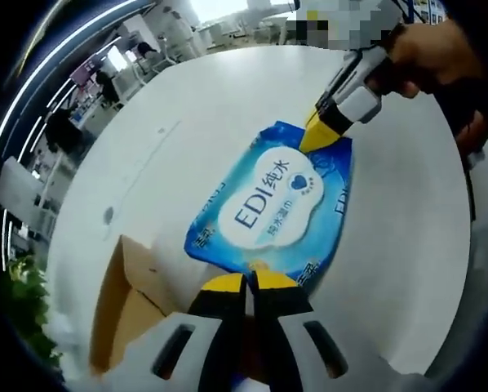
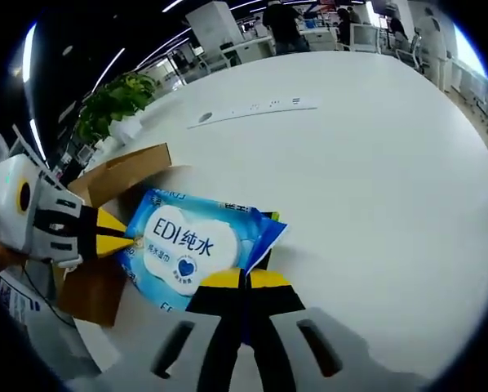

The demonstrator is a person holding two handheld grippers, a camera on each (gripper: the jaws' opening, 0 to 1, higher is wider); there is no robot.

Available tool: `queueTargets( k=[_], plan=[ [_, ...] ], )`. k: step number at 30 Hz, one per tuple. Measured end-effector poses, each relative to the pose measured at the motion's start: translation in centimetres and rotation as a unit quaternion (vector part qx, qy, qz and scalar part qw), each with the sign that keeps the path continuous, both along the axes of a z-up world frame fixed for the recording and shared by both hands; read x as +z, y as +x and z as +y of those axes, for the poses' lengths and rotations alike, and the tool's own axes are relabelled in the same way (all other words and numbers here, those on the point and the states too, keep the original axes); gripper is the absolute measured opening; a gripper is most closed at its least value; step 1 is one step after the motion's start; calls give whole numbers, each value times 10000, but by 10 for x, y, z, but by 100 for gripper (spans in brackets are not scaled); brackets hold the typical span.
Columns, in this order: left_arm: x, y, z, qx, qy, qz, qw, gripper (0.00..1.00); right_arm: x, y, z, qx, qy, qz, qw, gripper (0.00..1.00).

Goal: Operate the shoe box by opening the lid, removing the specified soft item, and placing it in the target area until the item is outside and the box remains undamaged.

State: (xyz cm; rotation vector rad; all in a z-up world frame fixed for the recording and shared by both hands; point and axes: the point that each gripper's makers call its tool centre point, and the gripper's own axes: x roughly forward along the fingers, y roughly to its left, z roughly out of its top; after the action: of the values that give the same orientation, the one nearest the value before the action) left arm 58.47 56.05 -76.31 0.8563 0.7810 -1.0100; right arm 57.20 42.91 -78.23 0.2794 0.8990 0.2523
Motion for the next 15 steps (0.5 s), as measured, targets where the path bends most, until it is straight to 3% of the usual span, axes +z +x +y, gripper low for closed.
queueTargets(
  k=[15],
  plan=[
    [8, -5, 5, 32, -128, 120, 9998, 7, -1, 3, -1, 67, -133, 26, 9999, 0]
  ],
)
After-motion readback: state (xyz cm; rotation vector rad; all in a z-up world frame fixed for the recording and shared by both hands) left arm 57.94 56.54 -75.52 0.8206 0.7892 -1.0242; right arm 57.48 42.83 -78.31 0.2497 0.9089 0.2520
